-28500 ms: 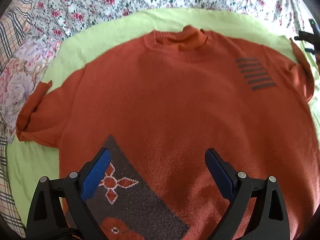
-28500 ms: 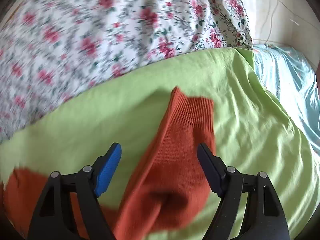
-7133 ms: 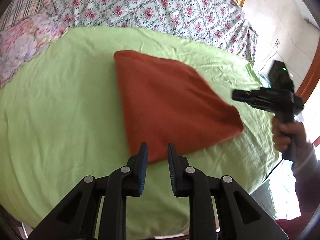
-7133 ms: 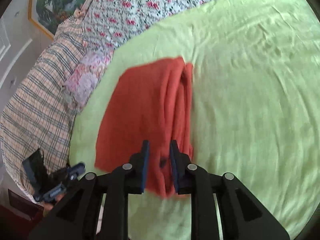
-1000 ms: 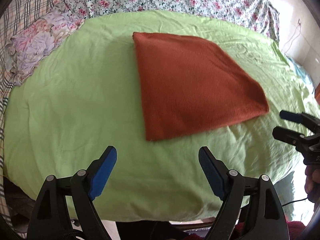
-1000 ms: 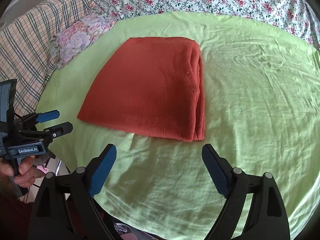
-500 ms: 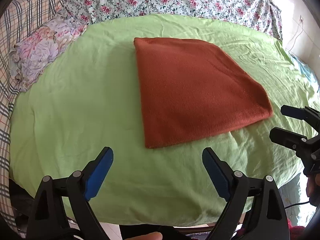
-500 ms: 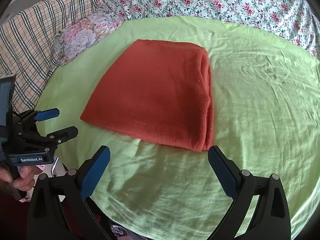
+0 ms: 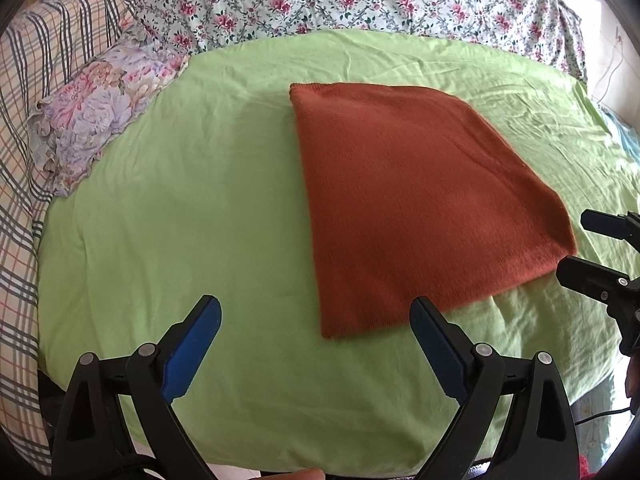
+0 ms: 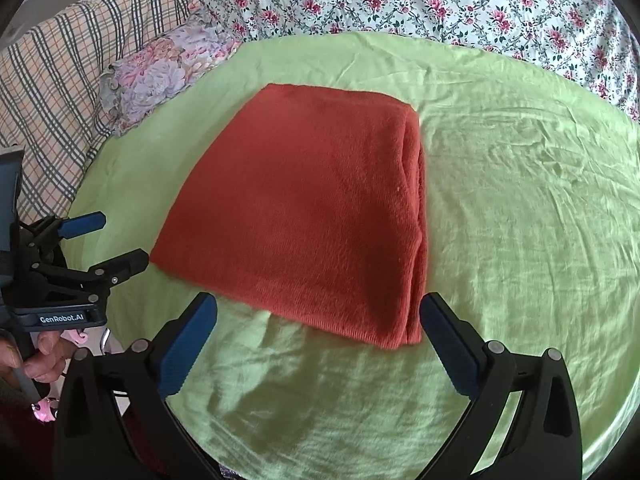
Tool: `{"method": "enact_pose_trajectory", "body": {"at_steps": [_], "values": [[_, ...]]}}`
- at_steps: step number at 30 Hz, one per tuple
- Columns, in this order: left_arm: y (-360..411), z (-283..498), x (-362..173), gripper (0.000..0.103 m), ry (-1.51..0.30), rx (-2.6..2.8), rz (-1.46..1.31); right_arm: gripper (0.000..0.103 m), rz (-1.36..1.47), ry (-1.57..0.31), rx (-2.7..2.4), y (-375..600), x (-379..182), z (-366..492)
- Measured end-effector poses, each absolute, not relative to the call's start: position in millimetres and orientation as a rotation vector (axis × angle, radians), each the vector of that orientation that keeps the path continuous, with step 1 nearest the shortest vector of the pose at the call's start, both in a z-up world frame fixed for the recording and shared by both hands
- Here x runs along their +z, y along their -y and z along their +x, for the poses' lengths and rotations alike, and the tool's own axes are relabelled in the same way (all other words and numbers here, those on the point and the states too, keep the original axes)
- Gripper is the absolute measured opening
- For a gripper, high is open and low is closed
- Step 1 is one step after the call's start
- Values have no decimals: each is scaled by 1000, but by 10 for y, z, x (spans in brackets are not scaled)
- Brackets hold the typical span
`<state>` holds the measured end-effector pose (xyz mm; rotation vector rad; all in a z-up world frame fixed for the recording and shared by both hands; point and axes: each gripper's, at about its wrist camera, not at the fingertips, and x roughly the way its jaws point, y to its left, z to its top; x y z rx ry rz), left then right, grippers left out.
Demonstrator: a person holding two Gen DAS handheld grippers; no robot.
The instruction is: Fold small clothes
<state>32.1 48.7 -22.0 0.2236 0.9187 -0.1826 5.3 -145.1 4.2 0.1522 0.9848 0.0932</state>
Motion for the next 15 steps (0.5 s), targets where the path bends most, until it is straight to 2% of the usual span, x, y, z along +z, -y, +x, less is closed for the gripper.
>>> {"method": "enact_pose_trajectory", "body": {"at_steps": [15], "values": [[-420, 534, -213, 98, -919, -176, 204, 102, 151, -995, 112, 1397, 28, 272]]}}
